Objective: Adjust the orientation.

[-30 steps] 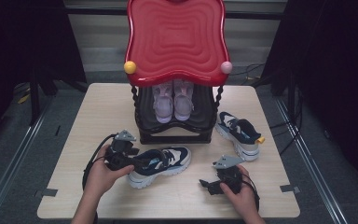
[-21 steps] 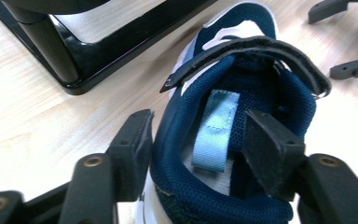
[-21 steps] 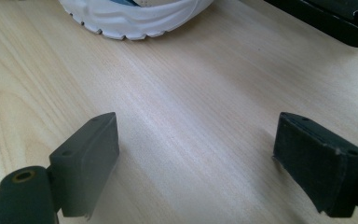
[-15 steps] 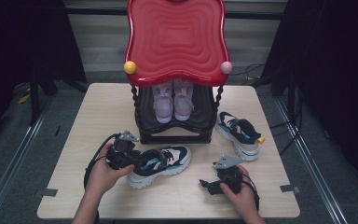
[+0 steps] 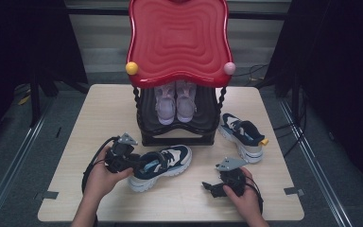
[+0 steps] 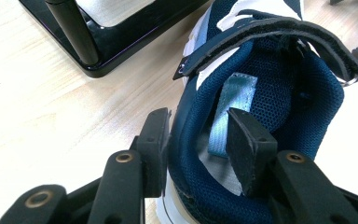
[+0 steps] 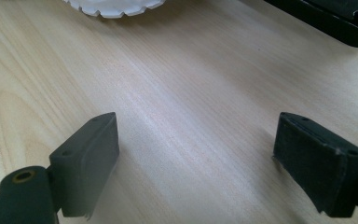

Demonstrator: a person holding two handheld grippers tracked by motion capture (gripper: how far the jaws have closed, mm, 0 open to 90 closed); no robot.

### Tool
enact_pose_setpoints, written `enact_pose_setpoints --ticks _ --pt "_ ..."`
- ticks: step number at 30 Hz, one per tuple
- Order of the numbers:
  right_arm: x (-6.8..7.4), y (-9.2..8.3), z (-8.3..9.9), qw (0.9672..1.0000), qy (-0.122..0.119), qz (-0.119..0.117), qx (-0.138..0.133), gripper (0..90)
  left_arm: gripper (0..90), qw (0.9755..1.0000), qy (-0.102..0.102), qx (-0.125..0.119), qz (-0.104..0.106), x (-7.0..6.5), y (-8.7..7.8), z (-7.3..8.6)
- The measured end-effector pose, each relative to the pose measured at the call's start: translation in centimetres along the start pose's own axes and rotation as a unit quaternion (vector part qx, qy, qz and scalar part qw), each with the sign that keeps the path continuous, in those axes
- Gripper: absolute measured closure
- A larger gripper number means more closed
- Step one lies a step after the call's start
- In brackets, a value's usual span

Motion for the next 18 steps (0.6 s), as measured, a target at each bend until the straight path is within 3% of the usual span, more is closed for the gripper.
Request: enact_pose_setpoints --ticks 9,18 --pt "0.0 0.0 0.0 1.0 0.0 0.0 0.0 13.5 60.7 1.0 0.0 0.006 0.004 0.1 0.0 0.0" --pt "0.0 0.0 0.0 1.0 0.001 0.0 0.0 13.5 58.6 0.9998 -0.006 0.013 0.011 0.2 1.0 -0.4"
Point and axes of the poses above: each handheld gripper's, and its own axes: y roughly forward along the jaws, z roughly out of its underside, x roughly to its left, the point moved 10 cm from there along y, roughly forward along the jaws, and after that the axes turned 8 degrees about z, right-handed, at the moved point
